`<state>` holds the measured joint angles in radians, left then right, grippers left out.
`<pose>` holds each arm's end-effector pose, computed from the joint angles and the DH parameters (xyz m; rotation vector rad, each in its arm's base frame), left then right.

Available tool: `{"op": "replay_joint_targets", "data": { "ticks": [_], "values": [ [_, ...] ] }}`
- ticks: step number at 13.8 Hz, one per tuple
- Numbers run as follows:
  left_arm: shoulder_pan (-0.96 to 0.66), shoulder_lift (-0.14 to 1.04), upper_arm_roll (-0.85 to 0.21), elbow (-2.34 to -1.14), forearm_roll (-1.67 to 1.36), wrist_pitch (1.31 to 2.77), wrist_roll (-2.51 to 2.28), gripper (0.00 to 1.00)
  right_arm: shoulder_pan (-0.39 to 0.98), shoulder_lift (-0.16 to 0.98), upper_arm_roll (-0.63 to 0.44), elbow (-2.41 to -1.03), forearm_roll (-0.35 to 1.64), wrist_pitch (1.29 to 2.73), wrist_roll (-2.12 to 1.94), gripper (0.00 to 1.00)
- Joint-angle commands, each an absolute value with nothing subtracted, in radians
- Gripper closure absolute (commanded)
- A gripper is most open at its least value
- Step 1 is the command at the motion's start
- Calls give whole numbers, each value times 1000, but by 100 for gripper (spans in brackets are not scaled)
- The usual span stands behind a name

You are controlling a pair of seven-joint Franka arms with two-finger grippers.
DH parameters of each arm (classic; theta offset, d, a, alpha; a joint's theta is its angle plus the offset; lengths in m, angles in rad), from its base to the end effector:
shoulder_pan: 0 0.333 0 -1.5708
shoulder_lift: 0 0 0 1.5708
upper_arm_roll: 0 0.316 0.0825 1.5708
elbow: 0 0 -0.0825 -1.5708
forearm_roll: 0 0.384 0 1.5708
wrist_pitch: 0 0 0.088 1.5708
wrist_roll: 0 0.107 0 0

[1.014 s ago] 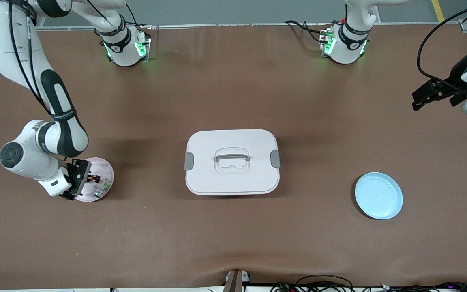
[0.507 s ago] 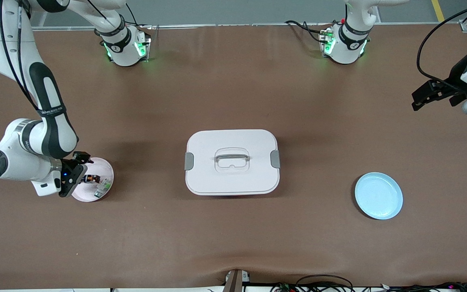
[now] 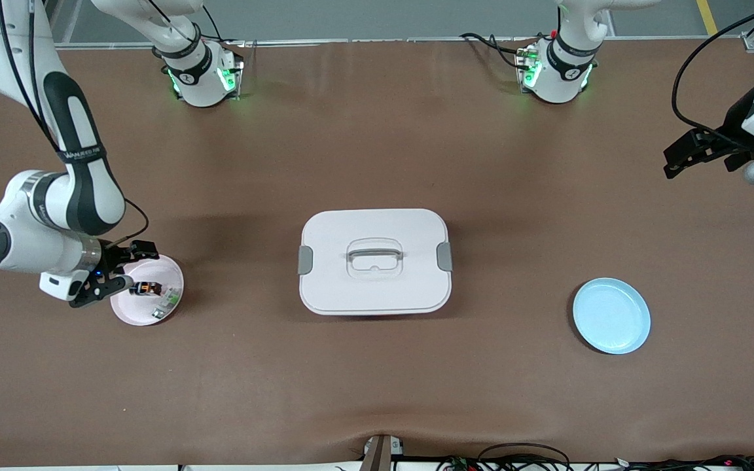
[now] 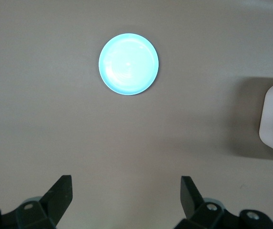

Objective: Transfer orange switch to right arm and place
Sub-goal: 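Open the right gripper and lift it off the switch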

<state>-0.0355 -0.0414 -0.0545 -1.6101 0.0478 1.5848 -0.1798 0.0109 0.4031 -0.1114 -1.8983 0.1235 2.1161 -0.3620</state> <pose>0.5411 -0.0444 0.6300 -3.0908 -0.1385 -0.0350 0.6058 -0.0525 0.2765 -3.0222 -0.2920 0.2495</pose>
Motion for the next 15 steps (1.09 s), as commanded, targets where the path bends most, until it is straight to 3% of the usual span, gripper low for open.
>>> {"op": "replay_joint_targets", "data": {
  "ticks": [1,11,15],
  "values": [
    [-38,-51,-52,-1617,32,1575,-172,0,15,305,-115,-1954,101,2091,-69,0],
    [-40,-41,-52,-1615,32,1577,-172,0,-18,75,-124,-1864,55,1881,43,0],
    [-40,-41,-52,-1615,32,1577,-172,0,-26,61,-120,-1711,57,1741,40,0]
  ]
}}
